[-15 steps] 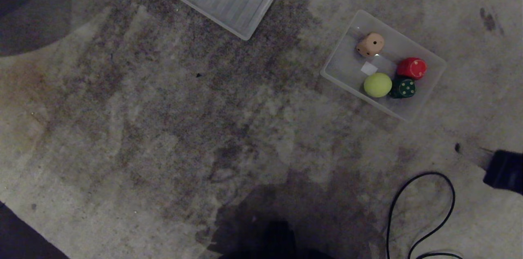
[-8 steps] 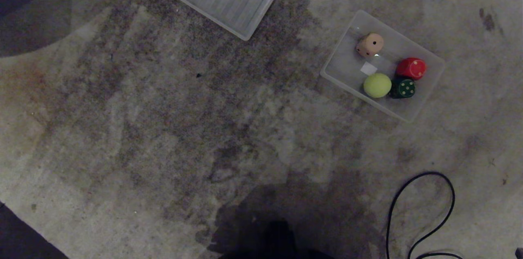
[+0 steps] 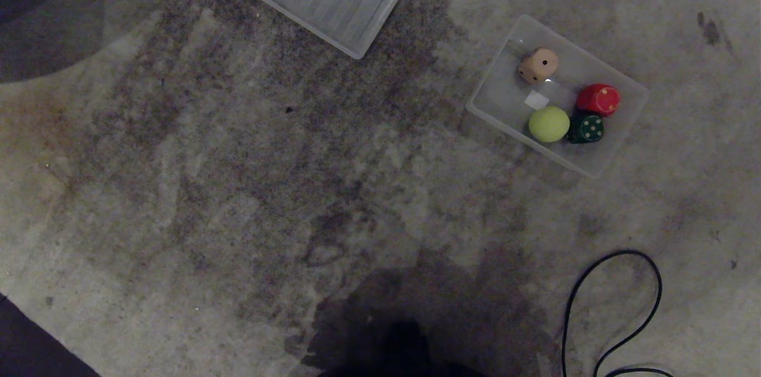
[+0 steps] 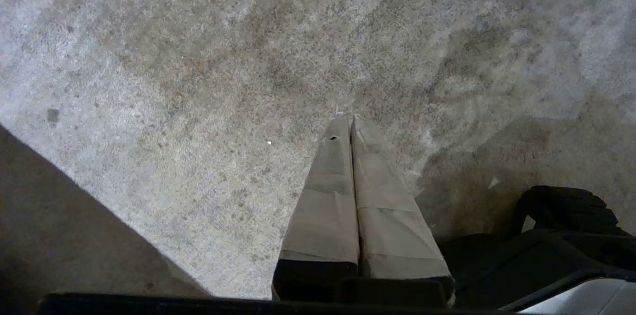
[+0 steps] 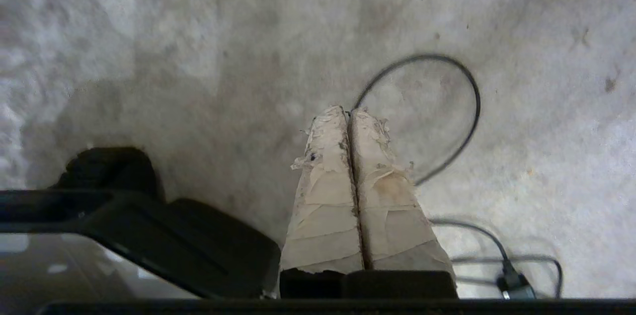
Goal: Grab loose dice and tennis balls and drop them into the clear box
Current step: Pick up the ball on the table
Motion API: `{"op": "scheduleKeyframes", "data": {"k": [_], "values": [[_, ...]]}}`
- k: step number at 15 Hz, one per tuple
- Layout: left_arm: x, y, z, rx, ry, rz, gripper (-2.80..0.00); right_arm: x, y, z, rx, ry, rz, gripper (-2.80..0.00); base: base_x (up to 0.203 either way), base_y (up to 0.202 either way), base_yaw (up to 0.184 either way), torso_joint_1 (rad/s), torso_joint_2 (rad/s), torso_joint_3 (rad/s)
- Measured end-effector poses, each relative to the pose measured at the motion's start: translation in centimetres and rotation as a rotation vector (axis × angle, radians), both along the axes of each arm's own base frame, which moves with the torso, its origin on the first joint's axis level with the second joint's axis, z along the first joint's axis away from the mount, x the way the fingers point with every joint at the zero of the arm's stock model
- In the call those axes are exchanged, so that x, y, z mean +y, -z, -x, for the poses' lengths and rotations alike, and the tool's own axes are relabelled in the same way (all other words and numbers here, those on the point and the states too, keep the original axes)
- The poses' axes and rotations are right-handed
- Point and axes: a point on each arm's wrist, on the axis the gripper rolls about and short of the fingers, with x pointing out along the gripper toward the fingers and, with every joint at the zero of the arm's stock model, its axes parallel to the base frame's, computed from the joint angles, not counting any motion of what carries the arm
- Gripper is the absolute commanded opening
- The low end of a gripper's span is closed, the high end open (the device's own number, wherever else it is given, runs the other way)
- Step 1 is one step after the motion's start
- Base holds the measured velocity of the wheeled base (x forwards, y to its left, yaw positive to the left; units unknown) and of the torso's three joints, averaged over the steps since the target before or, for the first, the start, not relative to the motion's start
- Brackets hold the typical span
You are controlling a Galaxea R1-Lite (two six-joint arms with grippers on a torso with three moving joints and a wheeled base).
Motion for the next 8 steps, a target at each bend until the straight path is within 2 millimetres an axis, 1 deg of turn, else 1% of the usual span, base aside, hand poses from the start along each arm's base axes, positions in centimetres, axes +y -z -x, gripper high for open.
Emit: {"op": "scheduleKeyframes", "data": {"k": [8], "values": [[0.01,0.00,0.00,0.000,-0.003,0.009,-2.80,0.00,0.12,0.16,-0.022,0.000,-0.002,-2.80,0.000,0.000,0.000,0.000,0.00,0.000]]}}
